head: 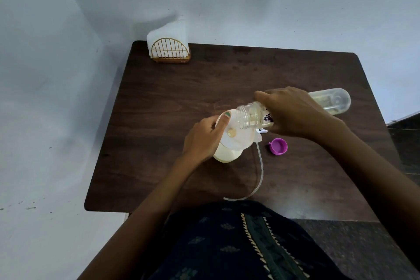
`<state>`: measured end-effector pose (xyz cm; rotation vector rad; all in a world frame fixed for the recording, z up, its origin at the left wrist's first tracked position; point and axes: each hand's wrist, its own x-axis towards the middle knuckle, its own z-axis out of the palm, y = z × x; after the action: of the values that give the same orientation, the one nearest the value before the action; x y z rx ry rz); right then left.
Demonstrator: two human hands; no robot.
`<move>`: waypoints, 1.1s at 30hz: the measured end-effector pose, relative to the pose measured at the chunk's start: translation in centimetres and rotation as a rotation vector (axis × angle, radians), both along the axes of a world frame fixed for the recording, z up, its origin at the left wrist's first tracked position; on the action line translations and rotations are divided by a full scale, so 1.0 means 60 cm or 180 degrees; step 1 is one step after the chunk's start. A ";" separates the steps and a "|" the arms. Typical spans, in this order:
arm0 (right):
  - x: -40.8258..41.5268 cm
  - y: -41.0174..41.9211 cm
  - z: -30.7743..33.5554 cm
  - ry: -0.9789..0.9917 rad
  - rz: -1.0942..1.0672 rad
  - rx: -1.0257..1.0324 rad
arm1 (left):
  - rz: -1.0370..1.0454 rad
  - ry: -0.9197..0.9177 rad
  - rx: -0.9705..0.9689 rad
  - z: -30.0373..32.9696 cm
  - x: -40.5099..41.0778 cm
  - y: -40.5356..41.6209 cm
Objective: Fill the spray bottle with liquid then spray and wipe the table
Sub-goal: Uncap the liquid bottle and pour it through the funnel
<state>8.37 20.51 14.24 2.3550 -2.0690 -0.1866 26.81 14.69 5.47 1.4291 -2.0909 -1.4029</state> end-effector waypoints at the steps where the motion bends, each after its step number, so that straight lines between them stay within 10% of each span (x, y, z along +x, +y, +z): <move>1: 0.000 0.000 0.000 0.0006 0.0003 0.0009 | 0.0001 -0.0009 0.0006 -0.001 0.000 0.000; 33: -0.004 -0.002 -0.005 -0.0020 0.0069 -0.0079 | 0.0026 -0.0076 0.0102 0.006 -0.002 0.001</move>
<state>8.14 20.37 13.93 2.3656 -2.0354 -0.1527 26.72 14.75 5.82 1.4719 -2.0836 -1.4295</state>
